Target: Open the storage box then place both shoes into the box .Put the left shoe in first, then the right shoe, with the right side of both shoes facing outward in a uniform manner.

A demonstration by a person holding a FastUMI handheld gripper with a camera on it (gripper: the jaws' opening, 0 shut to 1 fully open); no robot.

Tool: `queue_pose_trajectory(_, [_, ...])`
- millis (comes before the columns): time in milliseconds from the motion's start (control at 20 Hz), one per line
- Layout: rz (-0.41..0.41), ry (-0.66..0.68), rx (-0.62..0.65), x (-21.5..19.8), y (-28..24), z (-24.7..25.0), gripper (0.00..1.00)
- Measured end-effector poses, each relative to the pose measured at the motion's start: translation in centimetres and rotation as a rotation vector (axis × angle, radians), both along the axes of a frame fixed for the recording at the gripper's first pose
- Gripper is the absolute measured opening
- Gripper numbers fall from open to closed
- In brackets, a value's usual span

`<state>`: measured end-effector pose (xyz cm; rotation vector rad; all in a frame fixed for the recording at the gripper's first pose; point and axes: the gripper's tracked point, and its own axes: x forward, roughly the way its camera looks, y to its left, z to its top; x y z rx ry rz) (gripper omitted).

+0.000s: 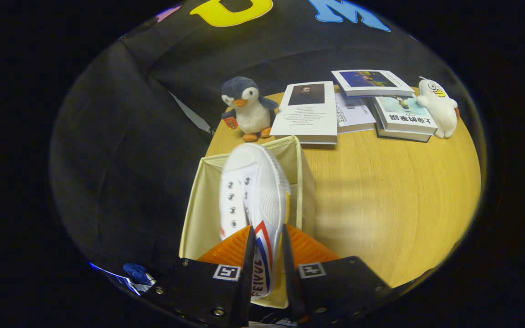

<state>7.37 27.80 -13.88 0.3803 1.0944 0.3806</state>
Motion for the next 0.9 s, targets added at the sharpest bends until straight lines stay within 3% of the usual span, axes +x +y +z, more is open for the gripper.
queue_pose_trajectory(50, [-0.03, -0.039, 0.025, 0.8, 0.0, 0.8, 0.39])
queue_pose_trajectory(200, [-0.077, -0.108, 0.03, 2.0, -1.7, 3.0, 0.98])
queue_pose_trajectory(550, [-0.087, -0.282, 0.025, 1.3, -7.5, 8.0, 0.98])
queue_pose_trajectory(900, [-0.179, -0.571, -0.163, 0.3, -19.2, 15.0, 0.98])
